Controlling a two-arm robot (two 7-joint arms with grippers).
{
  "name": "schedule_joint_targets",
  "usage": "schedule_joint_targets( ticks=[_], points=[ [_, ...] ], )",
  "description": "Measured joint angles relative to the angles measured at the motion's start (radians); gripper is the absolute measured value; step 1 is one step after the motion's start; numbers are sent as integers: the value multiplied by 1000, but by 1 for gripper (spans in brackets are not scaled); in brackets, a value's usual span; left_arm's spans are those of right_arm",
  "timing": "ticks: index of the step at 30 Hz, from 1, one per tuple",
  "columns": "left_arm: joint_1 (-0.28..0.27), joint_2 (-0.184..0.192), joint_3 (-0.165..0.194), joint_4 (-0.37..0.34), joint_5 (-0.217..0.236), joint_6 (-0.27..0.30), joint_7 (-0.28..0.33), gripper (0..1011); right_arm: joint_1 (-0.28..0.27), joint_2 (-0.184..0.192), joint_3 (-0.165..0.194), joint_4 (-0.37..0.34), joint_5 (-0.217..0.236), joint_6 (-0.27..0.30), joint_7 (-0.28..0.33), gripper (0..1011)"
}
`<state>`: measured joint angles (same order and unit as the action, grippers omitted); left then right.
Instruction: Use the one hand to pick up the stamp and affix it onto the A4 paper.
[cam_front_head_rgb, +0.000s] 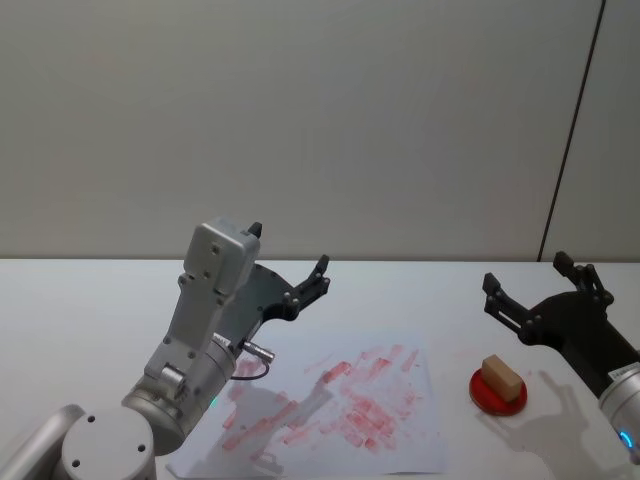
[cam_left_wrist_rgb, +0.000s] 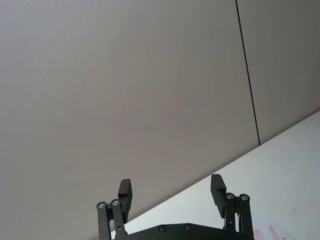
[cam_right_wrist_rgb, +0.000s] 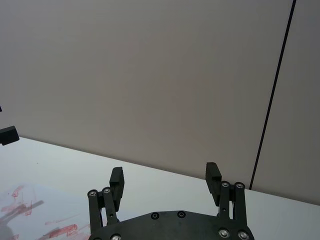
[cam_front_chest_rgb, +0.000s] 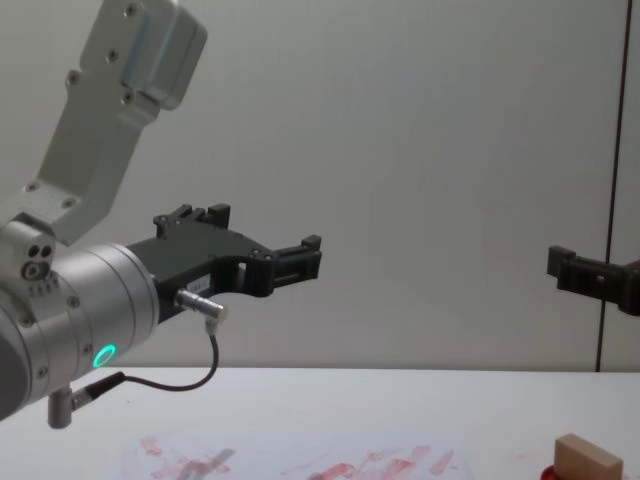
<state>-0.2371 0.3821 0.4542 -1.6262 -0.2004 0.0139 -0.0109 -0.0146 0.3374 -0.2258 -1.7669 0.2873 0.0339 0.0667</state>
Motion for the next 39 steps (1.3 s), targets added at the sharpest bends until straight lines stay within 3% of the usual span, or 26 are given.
schedule_joint_targets(
  ticks=[23, 39],
  points=[
    [0, 0, 0, 0, 0, 0, 0, 1003, 1, 0, 0, 2, -3, 2, 4, 1001],
    [0, 0, 0, 0, 0, 0, 0, 1003, 15, 13, -6, 47, -68, 48, 92, 1001]
  ],
)
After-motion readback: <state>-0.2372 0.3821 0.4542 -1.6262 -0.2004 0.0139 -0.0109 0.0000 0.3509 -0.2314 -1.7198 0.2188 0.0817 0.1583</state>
